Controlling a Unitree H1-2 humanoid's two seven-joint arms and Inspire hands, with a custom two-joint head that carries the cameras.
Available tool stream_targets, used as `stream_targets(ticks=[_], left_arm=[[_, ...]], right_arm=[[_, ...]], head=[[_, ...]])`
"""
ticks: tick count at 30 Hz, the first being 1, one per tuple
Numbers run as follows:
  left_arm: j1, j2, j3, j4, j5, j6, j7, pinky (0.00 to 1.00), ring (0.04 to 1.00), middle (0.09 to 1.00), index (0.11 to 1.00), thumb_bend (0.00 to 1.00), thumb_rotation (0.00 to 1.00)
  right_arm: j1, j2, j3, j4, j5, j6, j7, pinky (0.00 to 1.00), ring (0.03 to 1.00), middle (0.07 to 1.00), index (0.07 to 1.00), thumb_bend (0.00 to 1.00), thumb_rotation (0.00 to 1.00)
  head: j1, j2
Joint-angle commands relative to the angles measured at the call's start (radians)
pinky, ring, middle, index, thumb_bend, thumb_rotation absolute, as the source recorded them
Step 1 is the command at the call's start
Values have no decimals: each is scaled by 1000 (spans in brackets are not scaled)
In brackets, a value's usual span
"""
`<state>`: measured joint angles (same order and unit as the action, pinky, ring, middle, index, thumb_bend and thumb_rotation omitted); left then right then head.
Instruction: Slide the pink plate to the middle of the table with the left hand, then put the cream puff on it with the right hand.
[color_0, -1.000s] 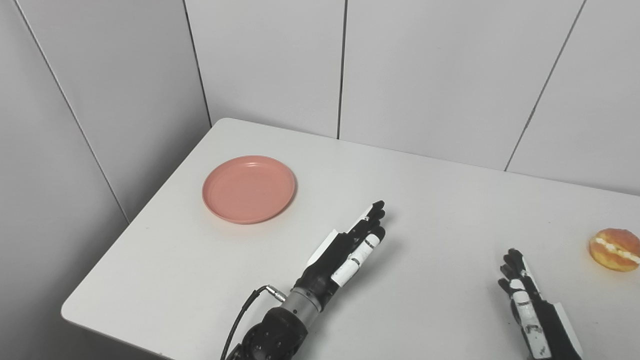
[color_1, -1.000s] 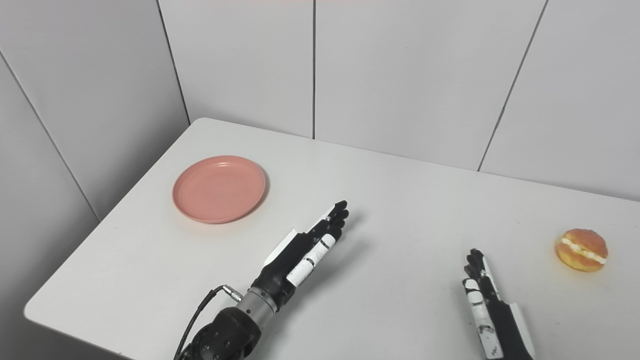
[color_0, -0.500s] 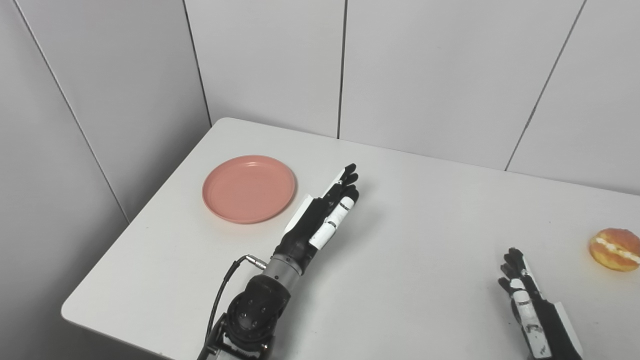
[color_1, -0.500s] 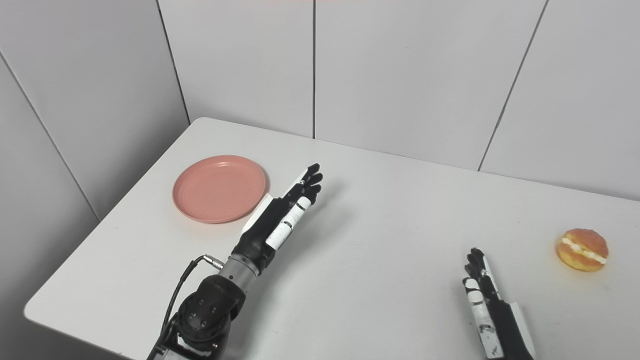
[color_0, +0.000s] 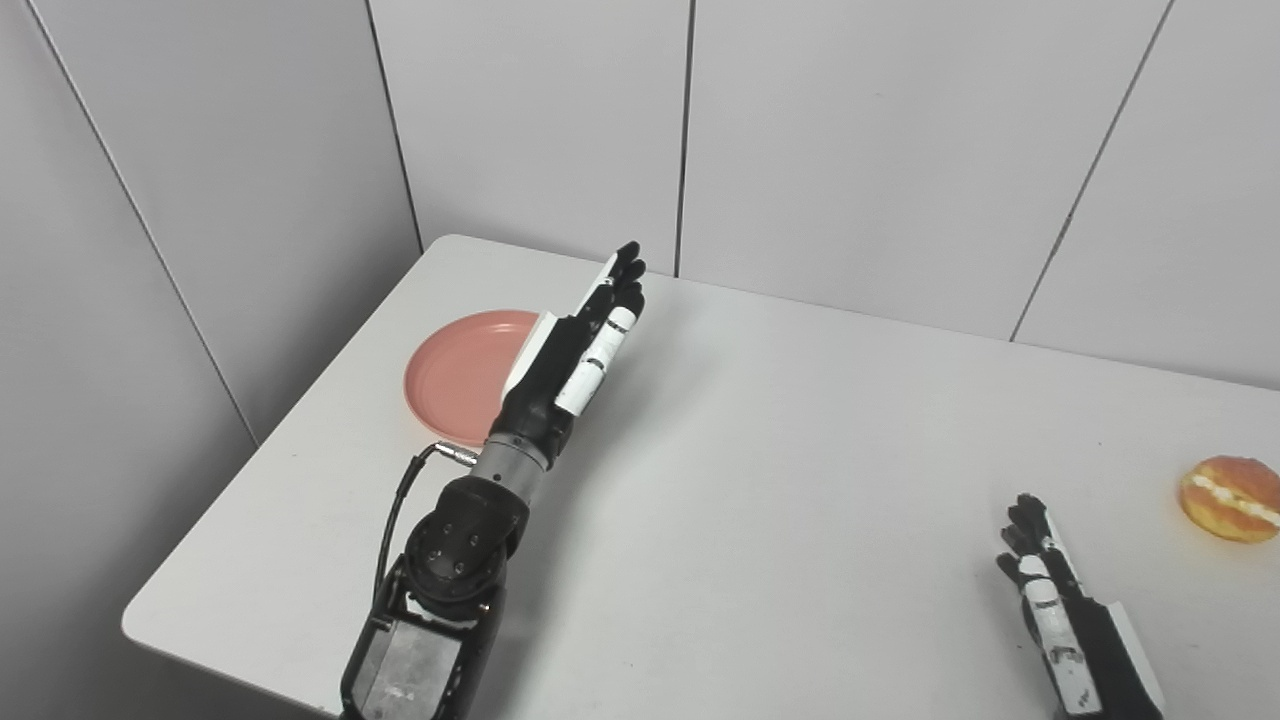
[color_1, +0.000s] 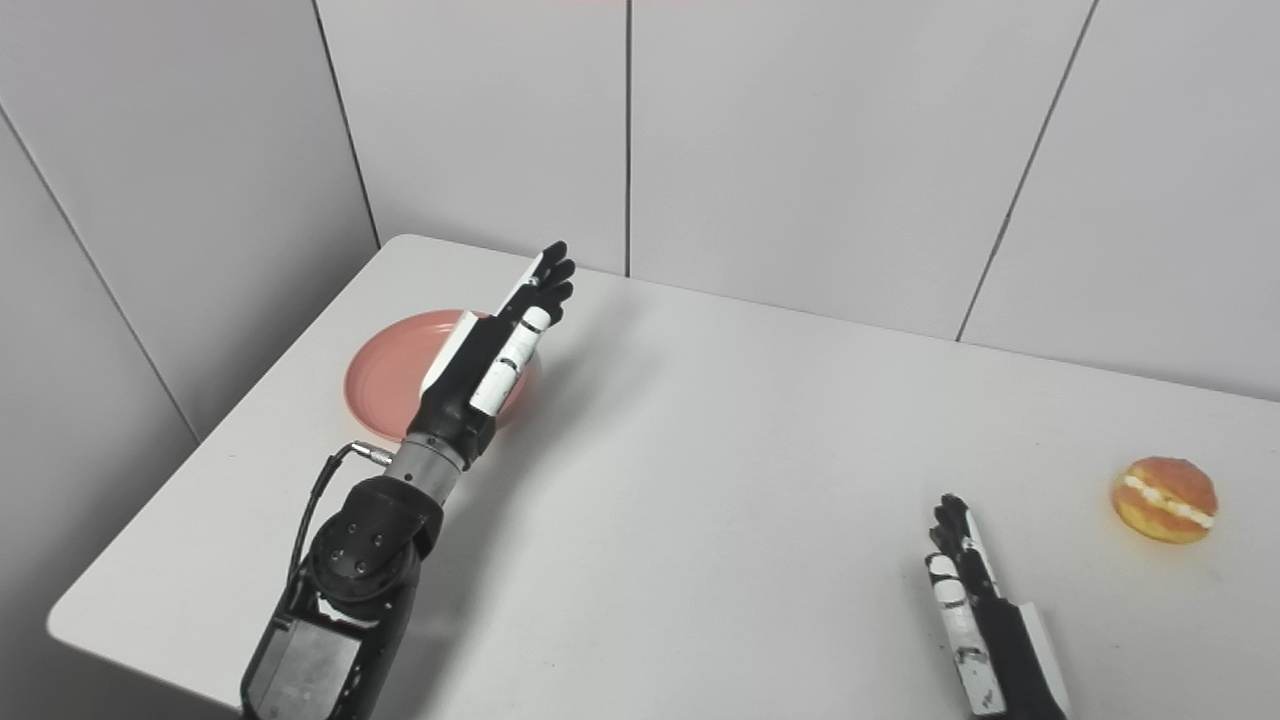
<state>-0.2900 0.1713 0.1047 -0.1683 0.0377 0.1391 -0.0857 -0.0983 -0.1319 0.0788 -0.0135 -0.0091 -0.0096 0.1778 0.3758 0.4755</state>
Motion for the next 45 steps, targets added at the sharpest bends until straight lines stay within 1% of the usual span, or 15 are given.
stream_targets(ticks=[1, 3, 6, 11, 14, 17, 19, 20, 22, 24, 26, 32, 38, 42, 45], left_arm=[[-50, 15, 23, -17, -26, -32, 17, 979, 977, 992, 985, 476, 1000], [-58, 19, 41, -17, -37, -30, 23, 987, 981, 994, 986, 469, 1000], [-70, 22, 70, -18, -53, -33, 41, 999, 977, 991, 986, 431, 1000], [-85, 31, 110, -10, -83, -3, 55, 1000, 985, 996, 986, 424, 1000], [-91, 50, 132, 8, -94, -7, 58, 1000, 992, 1000, 988, 417, 1000], [-100, 66, 162, 22, -104, 5, 75, 1000, 995, 995, 979, 466, 1000], [-104, 76, 180, 32, -115, 8, 84, 1000, 995, 992, 978, 475, 1000], [-105, 87, 185, 42, -113, -3, 85, 1000, 995, 991, 978, 476, 1000], [-109, 104, 194, 59, -108, -21, 88, 995, 985, 990, 984, 445, 1000], [-116, 118, 207, 80, -108, -28, 99, 980, 976, 982, 972, 426, 1000], [-122, 124, 218, 91, -110, -22, 110, 977, 975, 981, 968, 428, 1000], [-131, 153, 257, 138, -127, -33, 128, 979, 971, 977, 967, 425, 1000], [-131, 186, 275, 183, -125, -64, 133, 968, 966, 971, 960, 410, 1000], [-128, 197, 289, 196, -146, -57, 135, 973, 972, 977, 966, 426, 1000], [-125, 202, 301, 202, -156, -43, 139, 982, 976, 978, 967, 435, 1000]], right_arm=[[-7, 2, -2, -10, 0, 27, -4, 1000, 1000, 1000, 1000, 197, 1000], [-8, 2, -2, -8, 2, 25, -4, 1000, 1000, 1000, 1000, 196, 1000], [-7, 3, -4, -6, 4, 24, -5, 1000, 1000, 1000, 1000, 204, 1000], [-6, 2, -2, -9, -6, 25, -9, 1000, 1000, 1000, 1000, 195, 1000], [-7, 2, -2, -8, -6, 24, -8, 1000, 1000, 1000, 1000, 188, 1000], [-7, 2, -2, -11, -4, 32, -6, 1000, 1000, 1000, 1000, 186, 1000], [-7, 2, -2, -11, -6, 29, -7, 1000, 1000, 1000, 1000, 179, 1000], [-7, 2, -3, -12, -4, 30, -6, 1000, 1000, 1000, 1000, 176, 1000], [-7, 2, -3, -10, -2, 27, -5, 1000, 1000, 1000, 1000, 184, 1000], [-8, 2, -6, -7, 9, 24, -1, 1000, 1000, 1000, 1000, 188, 1000], [-7, 2, -8, -8, 15, 25, 1, 1000, 1000, 1000, 1000, 184, 1000], [-7, -2, -8, -3, 10, 14, 0, 1000, 1000, 1000, 1000, 173, 1000], [-7, -3, -11, -6, 18, 25, 4, 1000, 1000, 1000, 1000, 155, 1000], [-7, -7, -8, -3, 15, 15, 5, 1000, 1000, 1000, 1000, 155, 1000], [-6, -7, -7, -8, 9, 25, 1, 1000, 1000, 1000, 1000, 159, 1000]], head=[[1, 0], [2, 0], [1, 0], [0, -3], [2, -2], [2, -2], [2, -1], [2, 0], [2, 0], [3, 1], [3, 1], [5, 3], [8, 3], [9, 4], [6, 7]])
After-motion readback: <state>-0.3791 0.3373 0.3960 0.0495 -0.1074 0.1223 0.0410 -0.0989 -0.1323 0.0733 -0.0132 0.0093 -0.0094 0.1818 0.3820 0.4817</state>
